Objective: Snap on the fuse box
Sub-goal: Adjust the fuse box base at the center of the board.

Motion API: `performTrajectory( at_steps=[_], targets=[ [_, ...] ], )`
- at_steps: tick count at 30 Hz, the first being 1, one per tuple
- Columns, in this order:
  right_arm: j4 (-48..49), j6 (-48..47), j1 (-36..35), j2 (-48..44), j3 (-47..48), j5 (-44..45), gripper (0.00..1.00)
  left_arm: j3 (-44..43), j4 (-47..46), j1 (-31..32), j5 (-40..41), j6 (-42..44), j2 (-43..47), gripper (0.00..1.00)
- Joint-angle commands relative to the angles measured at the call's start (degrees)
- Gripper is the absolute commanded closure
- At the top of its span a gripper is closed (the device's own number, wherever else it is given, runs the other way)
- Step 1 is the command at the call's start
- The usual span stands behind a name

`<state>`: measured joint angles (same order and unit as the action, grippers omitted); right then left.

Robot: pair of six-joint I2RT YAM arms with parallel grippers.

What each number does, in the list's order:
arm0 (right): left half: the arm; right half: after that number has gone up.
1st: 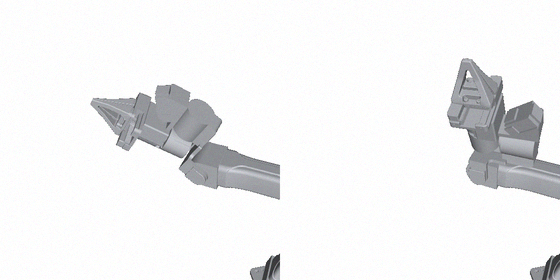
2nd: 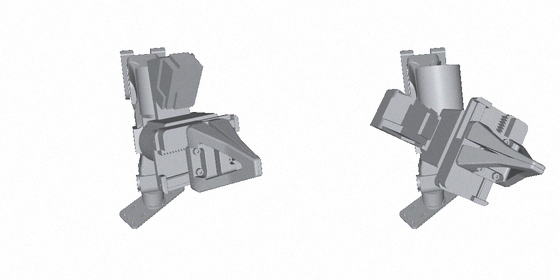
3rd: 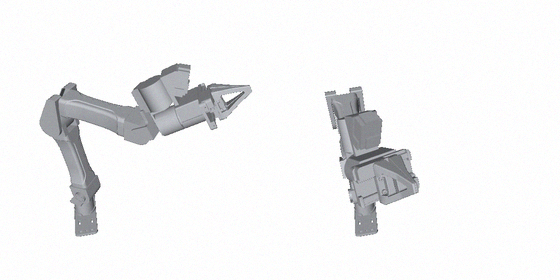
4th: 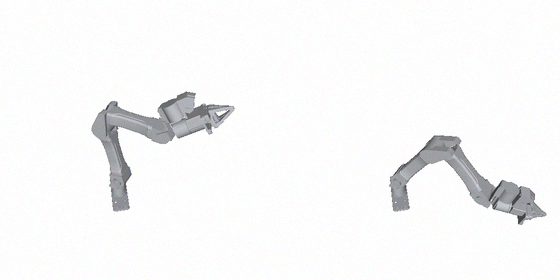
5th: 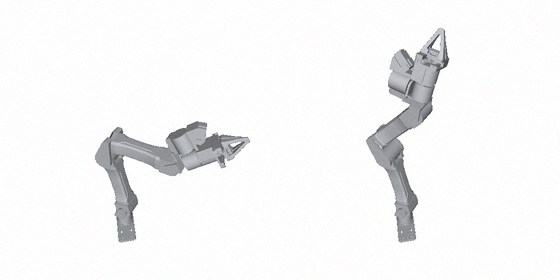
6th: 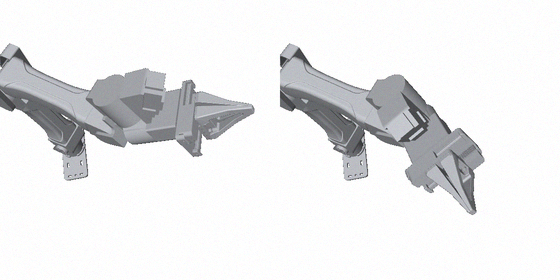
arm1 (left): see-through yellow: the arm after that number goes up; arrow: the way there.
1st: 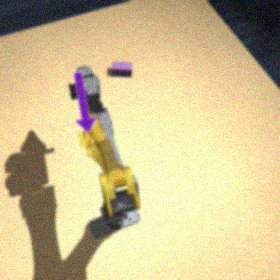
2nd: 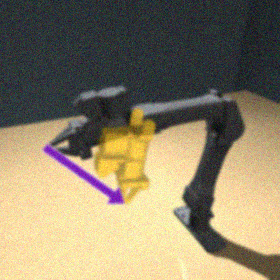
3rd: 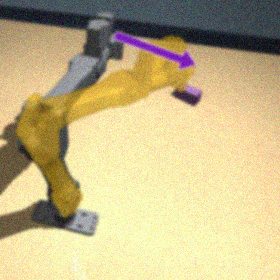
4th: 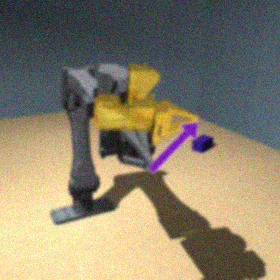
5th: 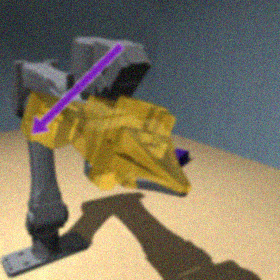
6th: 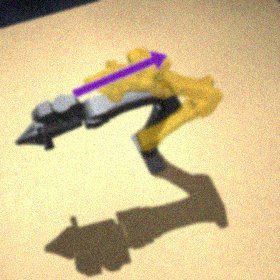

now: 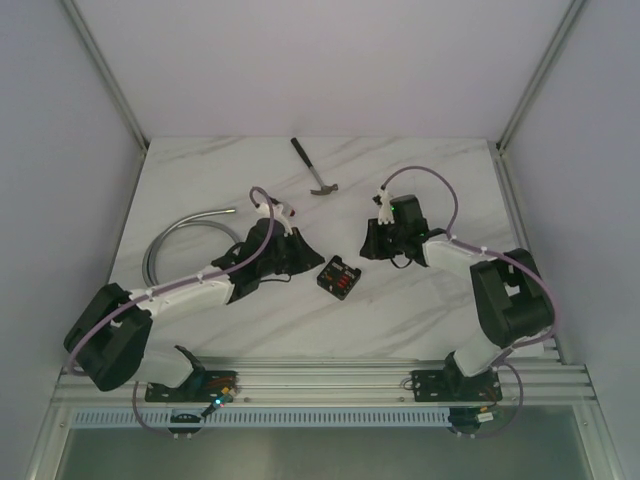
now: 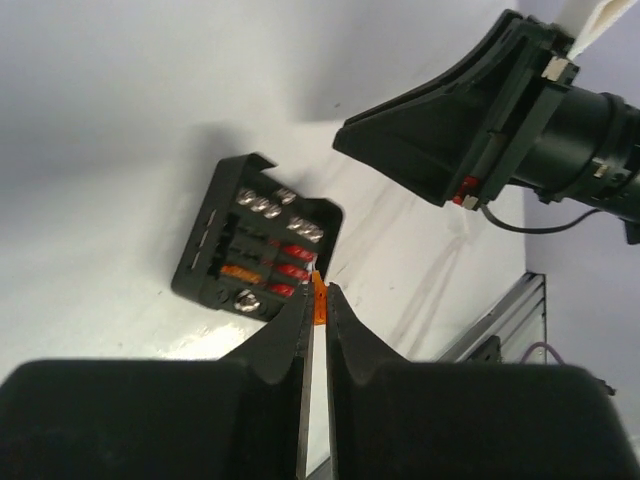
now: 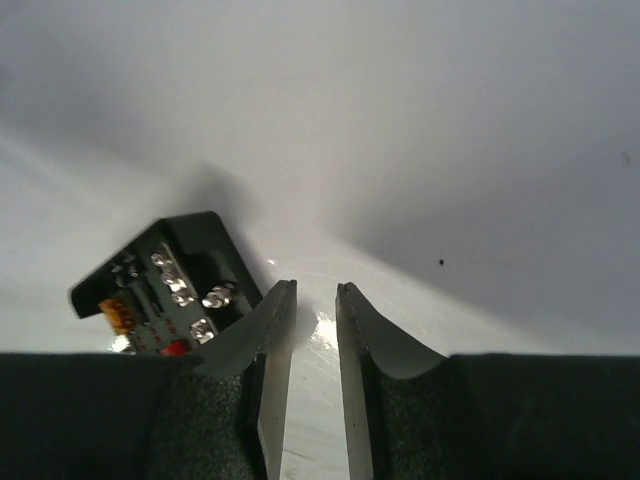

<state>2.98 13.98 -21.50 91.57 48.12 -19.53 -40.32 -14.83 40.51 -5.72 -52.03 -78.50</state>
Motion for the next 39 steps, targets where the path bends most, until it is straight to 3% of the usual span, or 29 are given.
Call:
performTrajectory(
  at_steps=[1, 12, 29, 39],
  targets=[
    [-2.86, -1.98, -1.82, 1.89, 0.41, 4.15, 0.72, -2.31, 7.72, -0.26, -0.68, -1.89, -1.93, 1.0],
    [-5.31, 1.95, -8.31, -1.66, -4.17, 0.58, 0.76, -5.88, 18.1, -0.28, 1.86, -1.41, -1.92, 1.0],
    [3.07, 8.04, -15.49, -3.77, -8.68, -8.05, 0.73, -13.18, 33.03, 3.67, 11.1, -0.18, -6.15, 1.0],
    [2.21, 0.31, -14.63, -14.5, -11.14, 24.27, 0.51, -23.75, 44.17, 9.33, 18.62, -1.55, -13.62, 1.0]
  ],
)
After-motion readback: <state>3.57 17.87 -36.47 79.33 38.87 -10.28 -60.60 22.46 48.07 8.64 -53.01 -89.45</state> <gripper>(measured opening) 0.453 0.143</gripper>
